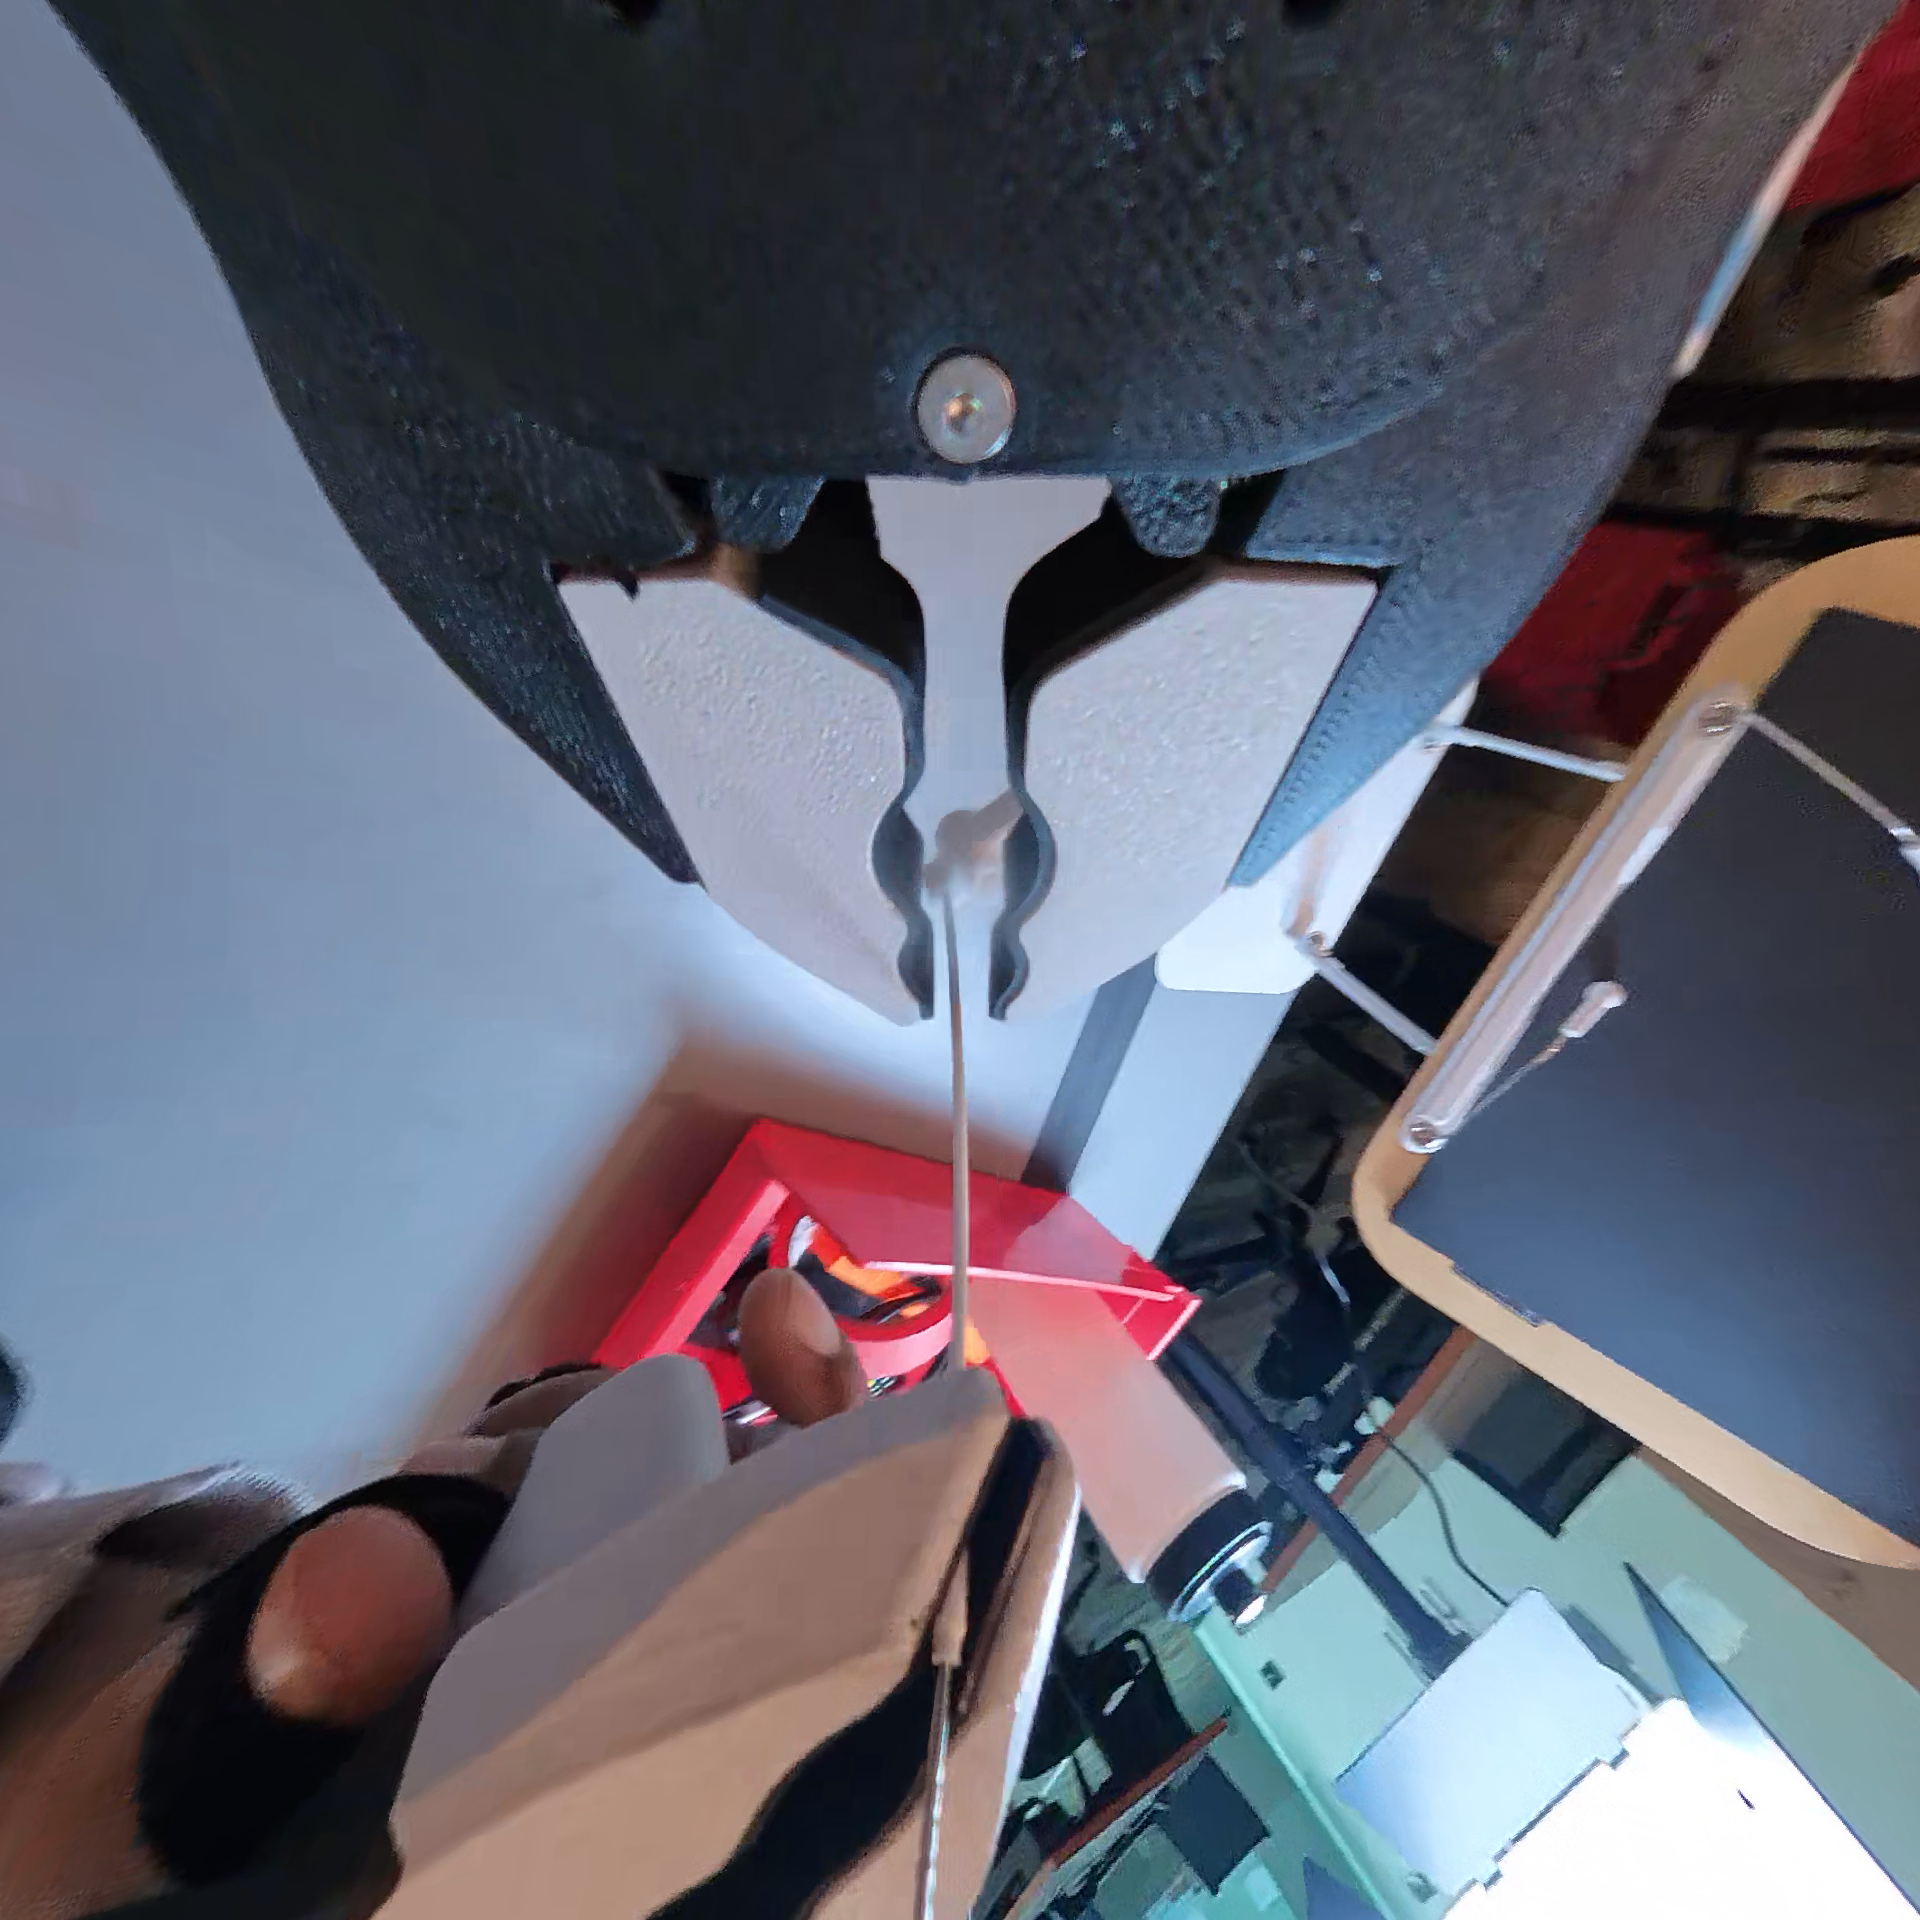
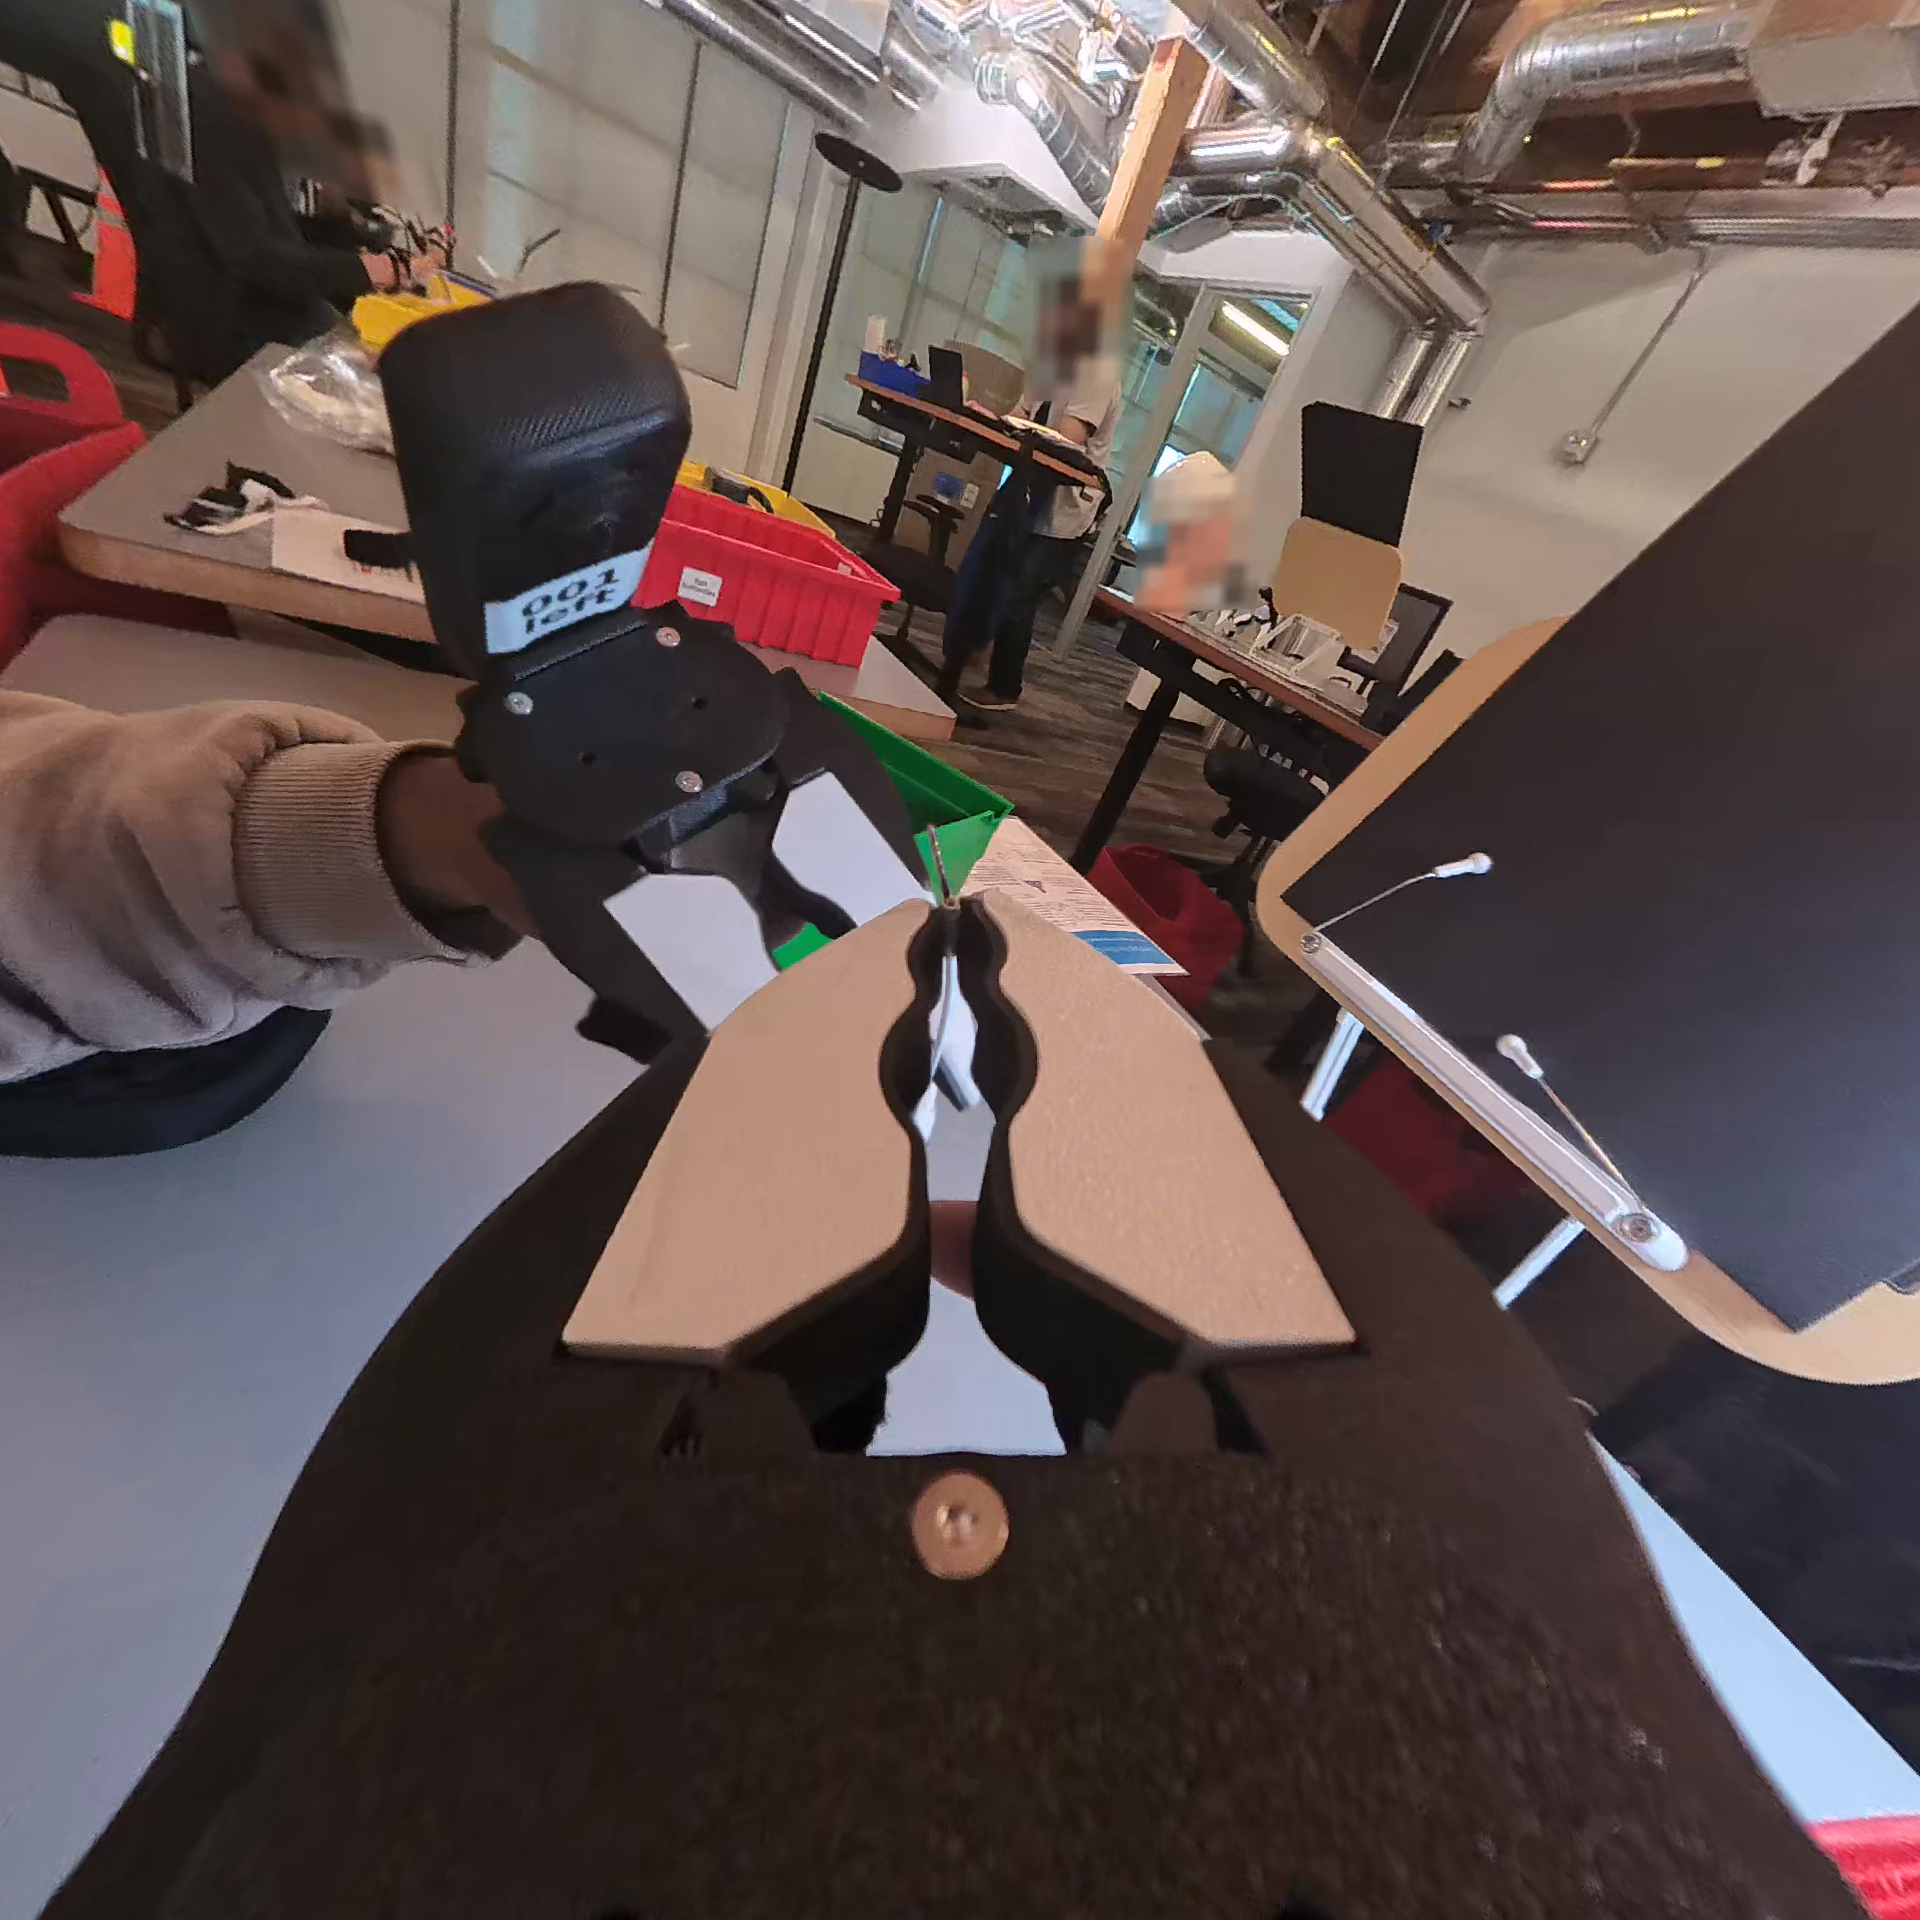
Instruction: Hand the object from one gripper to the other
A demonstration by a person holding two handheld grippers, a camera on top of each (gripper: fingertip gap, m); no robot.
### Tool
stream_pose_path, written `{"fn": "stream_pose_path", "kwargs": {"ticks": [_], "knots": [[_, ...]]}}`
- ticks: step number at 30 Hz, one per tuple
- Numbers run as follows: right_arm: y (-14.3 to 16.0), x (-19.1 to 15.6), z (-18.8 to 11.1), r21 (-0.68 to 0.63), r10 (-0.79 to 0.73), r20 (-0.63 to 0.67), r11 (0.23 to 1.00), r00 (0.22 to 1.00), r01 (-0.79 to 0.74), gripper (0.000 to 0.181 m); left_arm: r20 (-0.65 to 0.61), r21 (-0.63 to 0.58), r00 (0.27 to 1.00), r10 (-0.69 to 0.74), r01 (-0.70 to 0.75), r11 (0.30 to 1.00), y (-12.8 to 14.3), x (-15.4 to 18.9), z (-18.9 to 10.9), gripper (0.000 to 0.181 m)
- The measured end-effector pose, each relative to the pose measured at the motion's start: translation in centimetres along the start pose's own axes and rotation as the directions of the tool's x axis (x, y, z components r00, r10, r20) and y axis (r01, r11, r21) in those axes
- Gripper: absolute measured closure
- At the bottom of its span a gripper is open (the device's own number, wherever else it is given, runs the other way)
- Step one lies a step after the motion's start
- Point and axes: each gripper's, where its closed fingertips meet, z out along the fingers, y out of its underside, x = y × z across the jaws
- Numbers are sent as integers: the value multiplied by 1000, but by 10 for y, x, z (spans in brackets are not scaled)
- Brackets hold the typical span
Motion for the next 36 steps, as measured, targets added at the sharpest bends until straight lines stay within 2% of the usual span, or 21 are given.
{"fn": "stream_pose_path", "kwargs": {"ticks": [4,7,10,13,18,22,24,28,31,36], "knots": [[7,9,-4,-46,-8,-24,999,1000,7,179,-142,117,972,-186,203,972,-22,4,-13,160],[23,2,0,-132,17,28,991,999,-13,179,-205,215,951,-230,274,938,-42,4,-26,160],[35,-10,9,-182,27,73,983,997,-13,179,-224,239,956,-190,243,940,-52,13,-31,161],[44,-19,14,-219,0,94,975,996,20,179,-188,218,974,-122,163,962,-51,17,-30,165],[46,-31,16,-234,-2,144,972,990,36,178,-193,192,977,-93,131,973,-47,19,-29,177],[43,-31,15,-210,42,160,978,986,-8,161,-188,162,980,-72,103,981,-46,18,-32,181],[39,-29,14,-180,55,155,983,986,-26,153,-176,191,980,-90,123,974,-52,13,-37,181],[41,-23,7,-201,107,183,977,977,-70,135,-179,263,969,-169,213,941,-61,-10,-62,181],[54,-17,4,-222,159,198,968,967,-114,134,-161,321,963,-215,257,912,-66,-33,-89,181],[97,-19,7,-319,300,238,922,924,-217,135,-53,386,975,-217,221,896,-73,-62,-134,181]]}}
